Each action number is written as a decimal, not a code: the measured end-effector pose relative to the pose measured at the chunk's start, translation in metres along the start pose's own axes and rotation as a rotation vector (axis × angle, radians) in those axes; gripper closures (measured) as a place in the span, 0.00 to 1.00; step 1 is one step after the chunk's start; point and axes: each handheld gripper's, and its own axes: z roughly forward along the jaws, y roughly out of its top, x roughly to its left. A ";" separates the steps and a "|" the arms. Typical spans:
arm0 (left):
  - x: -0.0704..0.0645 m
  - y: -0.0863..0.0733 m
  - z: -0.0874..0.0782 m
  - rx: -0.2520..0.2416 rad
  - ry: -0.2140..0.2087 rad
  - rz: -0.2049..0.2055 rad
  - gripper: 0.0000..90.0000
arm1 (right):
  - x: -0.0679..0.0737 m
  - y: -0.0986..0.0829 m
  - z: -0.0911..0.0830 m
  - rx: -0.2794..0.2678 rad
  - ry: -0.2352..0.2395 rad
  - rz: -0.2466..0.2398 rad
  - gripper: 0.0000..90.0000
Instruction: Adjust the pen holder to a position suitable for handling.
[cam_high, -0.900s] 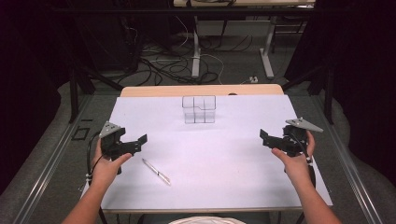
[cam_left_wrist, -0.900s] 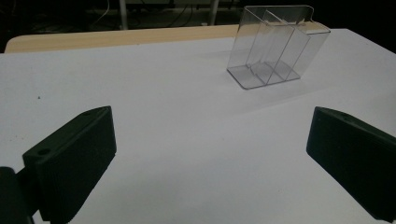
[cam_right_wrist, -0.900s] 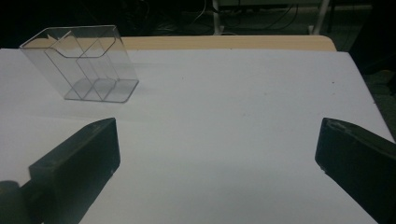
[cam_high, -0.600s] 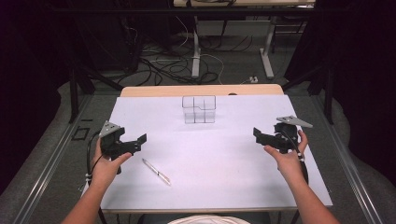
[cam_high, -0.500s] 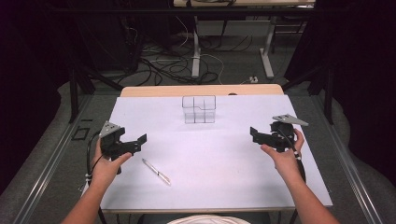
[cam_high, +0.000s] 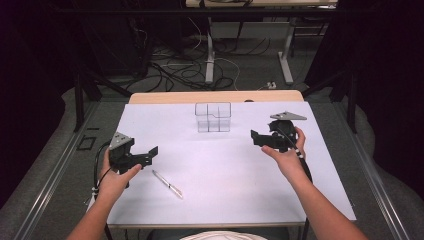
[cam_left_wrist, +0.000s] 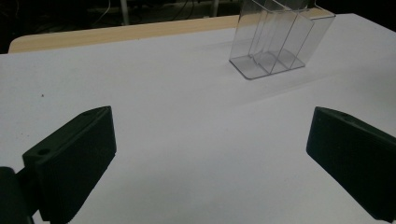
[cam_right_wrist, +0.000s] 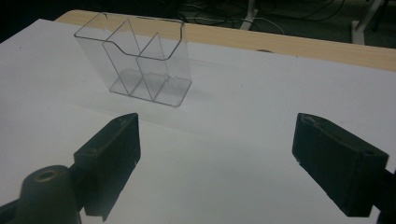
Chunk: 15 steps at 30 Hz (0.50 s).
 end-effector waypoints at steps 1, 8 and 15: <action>0.000 0.000 0.000 0.000 0.000 0.000 0.02 | 0.002 0.003 0.001 0.002 0.003 -0.001 0.17; 0.002 -0.001 -0.001 -0.008 0.013 0.002 0.02 | 0.013 0.020 0.011 0.024 -0.009 -0.042 0.17; 0.004 -0.001 -0.002 -0.011 0.019 -0.012 0.02 | 0.024 0.036 0.026 0.088 -0.027 -0.059 0.17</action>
